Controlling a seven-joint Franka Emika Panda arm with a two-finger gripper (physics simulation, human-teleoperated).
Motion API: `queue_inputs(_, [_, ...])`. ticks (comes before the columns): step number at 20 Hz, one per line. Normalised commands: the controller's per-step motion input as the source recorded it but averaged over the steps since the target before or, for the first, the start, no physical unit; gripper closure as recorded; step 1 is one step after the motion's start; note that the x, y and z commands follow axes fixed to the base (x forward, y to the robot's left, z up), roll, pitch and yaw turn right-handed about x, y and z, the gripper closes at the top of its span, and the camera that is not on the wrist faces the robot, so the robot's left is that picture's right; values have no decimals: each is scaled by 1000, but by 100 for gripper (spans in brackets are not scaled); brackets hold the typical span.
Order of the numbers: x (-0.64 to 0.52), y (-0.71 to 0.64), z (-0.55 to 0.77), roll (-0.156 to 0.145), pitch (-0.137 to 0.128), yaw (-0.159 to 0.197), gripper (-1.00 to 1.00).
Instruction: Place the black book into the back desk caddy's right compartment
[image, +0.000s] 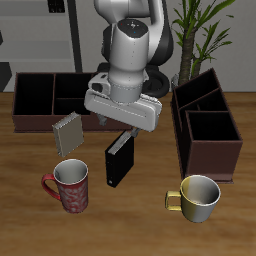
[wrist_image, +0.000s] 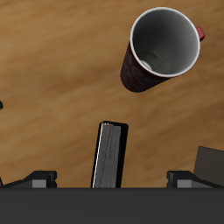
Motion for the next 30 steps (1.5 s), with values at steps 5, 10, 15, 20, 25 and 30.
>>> queue_inputs(5, [6, 44, -194, 6, 3, -29, -100])
queue_inputs(10, [-8, 29, -279, -5, 29, -14, -100])
queue_inputs(15, [-2, -10, -216, -12, 16, -10, -100])
queue_inputs(20, [25, 24, -231, -5, 28, -16, -100])
queue_inputs(25, [38, -8, -243, 3, 28, -14, -100])
queue_inputs(30, [40, -19, -214, -12, 40, -27, 100])
